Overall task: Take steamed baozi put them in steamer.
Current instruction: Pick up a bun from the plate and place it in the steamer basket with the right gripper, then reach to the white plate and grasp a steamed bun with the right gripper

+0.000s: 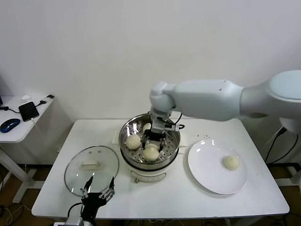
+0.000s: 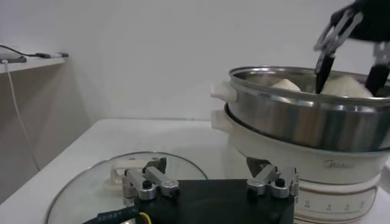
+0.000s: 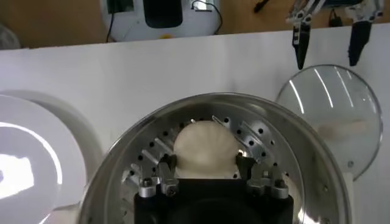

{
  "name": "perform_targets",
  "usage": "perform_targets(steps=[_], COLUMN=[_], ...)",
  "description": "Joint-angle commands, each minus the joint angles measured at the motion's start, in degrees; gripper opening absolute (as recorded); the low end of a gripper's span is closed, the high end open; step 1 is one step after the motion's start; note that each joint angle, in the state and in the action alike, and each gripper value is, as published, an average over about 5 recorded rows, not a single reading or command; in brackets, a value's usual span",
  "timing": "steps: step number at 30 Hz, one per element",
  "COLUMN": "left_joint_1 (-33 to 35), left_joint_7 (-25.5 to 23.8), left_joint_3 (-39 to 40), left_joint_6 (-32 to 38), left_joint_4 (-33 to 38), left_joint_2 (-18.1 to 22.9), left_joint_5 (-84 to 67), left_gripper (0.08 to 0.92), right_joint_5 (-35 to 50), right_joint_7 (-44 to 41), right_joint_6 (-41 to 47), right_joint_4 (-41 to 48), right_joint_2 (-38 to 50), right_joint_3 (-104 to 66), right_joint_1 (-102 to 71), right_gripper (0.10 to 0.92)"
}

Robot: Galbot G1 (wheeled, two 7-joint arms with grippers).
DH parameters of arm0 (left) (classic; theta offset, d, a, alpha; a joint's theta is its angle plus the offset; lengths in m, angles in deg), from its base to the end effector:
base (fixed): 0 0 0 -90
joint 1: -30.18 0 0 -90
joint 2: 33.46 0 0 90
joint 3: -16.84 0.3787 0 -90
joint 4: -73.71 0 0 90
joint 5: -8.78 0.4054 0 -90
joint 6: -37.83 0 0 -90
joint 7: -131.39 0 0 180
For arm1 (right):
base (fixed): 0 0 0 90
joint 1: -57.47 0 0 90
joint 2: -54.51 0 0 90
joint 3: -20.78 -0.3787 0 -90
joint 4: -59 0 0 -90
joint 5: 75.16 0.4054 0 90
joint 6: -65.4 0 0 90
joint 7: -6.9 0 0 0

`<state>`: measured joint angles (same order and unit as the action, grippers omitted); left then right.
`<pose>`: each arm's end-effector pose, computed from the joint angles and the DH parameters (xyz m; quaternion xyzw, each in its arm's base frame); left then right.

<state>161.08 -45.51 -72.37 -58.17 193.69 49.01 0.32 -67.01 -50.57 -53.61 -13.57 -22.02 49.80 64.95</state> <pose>0.1507 0.0183 -0.3623 -0.0110 -0.9883 0.0179 0.1508 0.5848 0.2124 -0.1125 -0.7284 0.0943 -0.6786 0.0112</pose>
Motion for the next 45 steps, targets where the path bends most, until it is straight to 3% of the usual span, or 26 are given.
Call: perform_targets(steps=[1,5,12,17,20,25,34,45], left_joint_1=[-0.3,-0.3,-0.2,-0.1,-0.1,-0.2,-0.2,-0.3], left_joint_7=[0.0,0.0,-0.1,-0.3,-0.4,-0.4,-0.4,-0.9], left_joint_3=[0.1,0.1,0.2,0.4,0.6,0.7,0.2,-0.7], left_joint_6=[-0.1,-0.2,-0.1,-0.1,0.0,0.0,0.0,-0.2], left_joint_4=[-0.2,-0.1,0.0,0.3,0.4,0.7,0.4,-0.4], left_joint_2=[-0.1,-0.1,-0.1,-0.1,0.0,0.0,-0.1,0.1], left_joint_5=[-0.1,-0.1,-0.1,0.2,0.4,0.4,0.3,0.2], left_gripper=[0.823,0.823,0.823,0.823,0.823,0.823,0.823,0.823], right_joint_5=[-4.8,-4.4,4.5,11.8,18.7,27.8,26.4,19.2], right_joint_7=[3.0,2.3,-4.4,-6.7,-6.2,-4.1,-3.2,1.9], right_joint_6=[-0.6,-0.6,-3.4,-3.7,0.1,15.5,33.3,39.9], right_joint_4=[2.8,3.0,2.5,4.1,5.9,6.1,-1.2,0.5], right_joint_2=[-2.2,-1.9,0.5,5.5,10.1,20.0,38.4,46.4], right_joint_3=[-0.9,-1.1,0.2,1.2,5.1,14.1,27.8,12.2], right_joint_1=[-5.2,-4.4,2.4,10.2,15.1,22.2,23.8,0.0], right_gripper=[0.665,0.686,0.815,0.822,0.823,0.823,0.823,0.823])
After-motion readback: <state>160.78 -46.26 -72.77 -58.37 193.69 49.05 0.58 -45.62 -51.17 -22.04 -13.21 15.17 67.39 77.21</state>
